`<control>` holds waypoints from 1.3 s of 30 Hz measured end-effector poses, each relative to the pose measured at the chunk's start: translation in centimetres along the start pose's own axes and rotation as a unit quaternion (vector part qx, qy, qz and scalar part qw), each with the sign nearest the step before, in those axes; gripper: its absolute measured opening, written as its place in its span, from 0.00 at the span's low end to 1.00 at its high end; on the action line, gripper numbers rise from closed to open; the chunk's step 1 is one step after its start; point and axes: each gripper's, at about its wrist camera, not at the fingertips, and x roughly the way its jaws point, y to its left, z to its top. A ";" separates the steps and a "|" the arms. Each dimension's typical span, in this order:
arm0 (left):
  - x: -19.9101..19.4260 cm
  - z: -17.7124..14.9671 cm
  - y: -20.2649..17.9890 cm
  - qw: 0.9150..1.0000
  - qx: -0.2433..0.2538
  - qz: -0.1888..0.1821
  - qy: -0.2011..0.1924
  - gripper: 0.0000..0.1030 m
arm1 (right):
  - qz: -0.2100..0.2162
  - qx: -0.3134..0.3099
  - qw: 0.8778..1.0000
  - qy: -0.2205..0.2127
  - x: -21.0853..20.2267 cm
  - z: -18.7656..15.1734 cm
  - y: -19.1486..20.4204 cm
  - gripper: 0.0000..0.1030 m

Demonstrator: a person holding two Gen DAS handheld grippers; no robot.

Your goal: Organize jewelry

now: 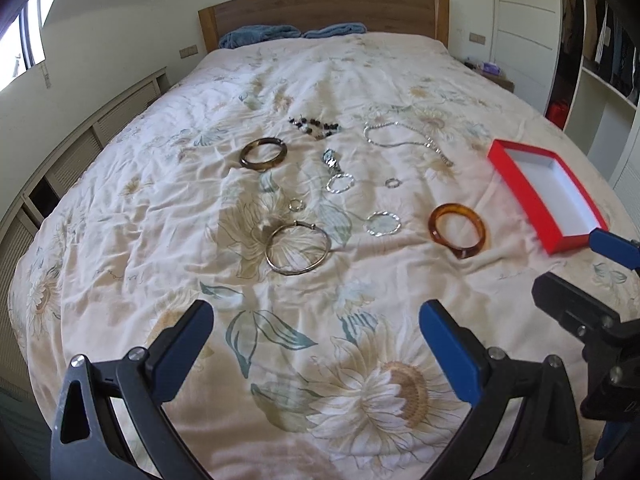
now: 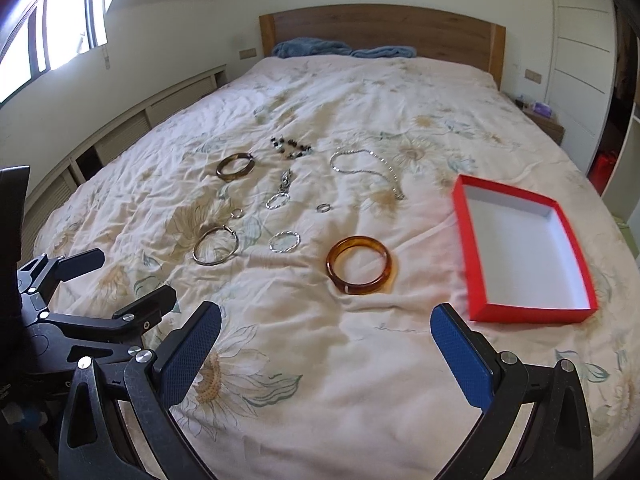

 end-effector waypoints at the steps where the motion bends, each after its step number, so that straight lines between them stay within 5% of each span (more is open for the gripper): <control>1: 0.4 0.0 0.2 1.000 -0.001 -0.004 0.004 1.00 | 0.000 -0.002 1.000 0.004 0.5 0.1 0.1 1.00; 16: 3.7 0.4 1.2 1.000 -0.015 -0.018 0.020 1.00 | -0.023 -0.009 0.999 0.047 4.8 0.3 -0.5 1.00; 39: 4.8 0.9 1.9 0.999 -0.021 -0.010 0.023 1.00 | -0.006 -0.005 0.998 0.056 6.2 0.0 -1.1 0.88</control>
